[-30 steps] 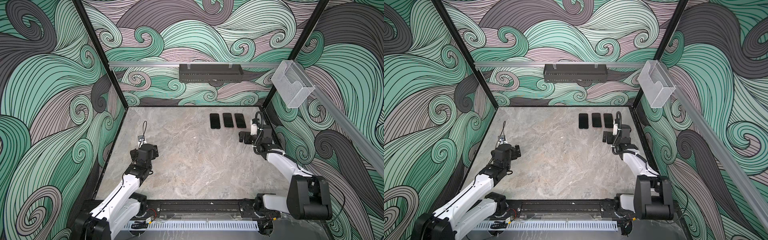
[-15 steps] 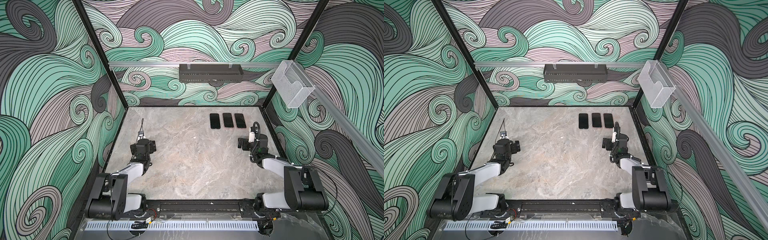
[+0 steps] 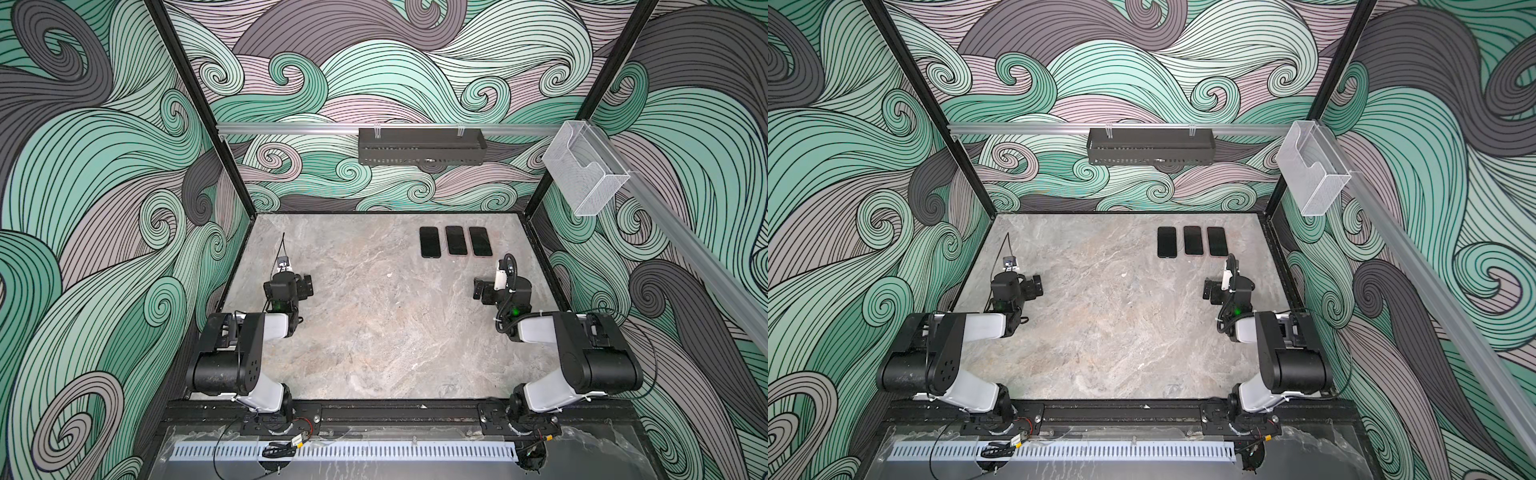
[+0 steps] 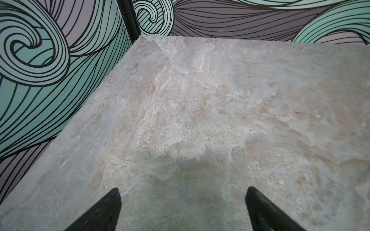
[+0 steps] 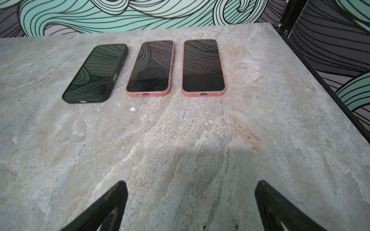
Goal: Put the phone into the phone case
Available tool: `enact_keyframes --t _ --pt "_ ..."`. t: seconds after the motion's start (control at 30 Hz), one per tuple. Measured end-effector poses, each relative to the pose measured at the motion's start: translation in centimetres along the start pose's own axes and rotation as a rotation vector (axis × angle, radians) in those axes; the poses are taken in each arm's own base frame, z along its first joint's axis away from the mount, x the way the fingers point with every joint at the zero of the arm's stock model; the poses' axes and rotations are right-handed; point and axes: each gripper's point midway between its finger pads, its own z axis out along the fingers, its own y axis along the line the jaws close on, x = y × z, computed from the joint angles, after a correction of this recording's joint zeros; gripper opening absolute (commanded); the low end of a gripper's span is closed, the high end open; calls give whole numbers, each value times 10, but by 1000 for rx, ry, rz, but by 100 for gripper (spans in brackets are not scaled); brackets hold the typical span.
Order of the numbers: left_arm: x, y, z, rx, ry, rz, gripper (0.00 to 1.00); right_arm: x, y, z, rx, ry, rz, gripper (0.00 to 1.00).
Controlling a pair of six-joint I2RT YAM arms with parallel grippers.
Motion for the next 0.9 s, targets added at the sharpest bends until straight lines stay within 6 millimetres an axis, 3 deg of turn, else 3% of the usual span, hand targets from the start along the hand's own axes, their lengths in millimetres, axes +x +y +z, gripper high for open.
enact_keyframes --t 0.23,0.9 --pt "-1 1 1 8 1 -13 99 -11 0 0 -1 -42 -1 99" --pt "-1 0 1 15 1 -13 99 -13 2 -1 -4 -48 -13 99"
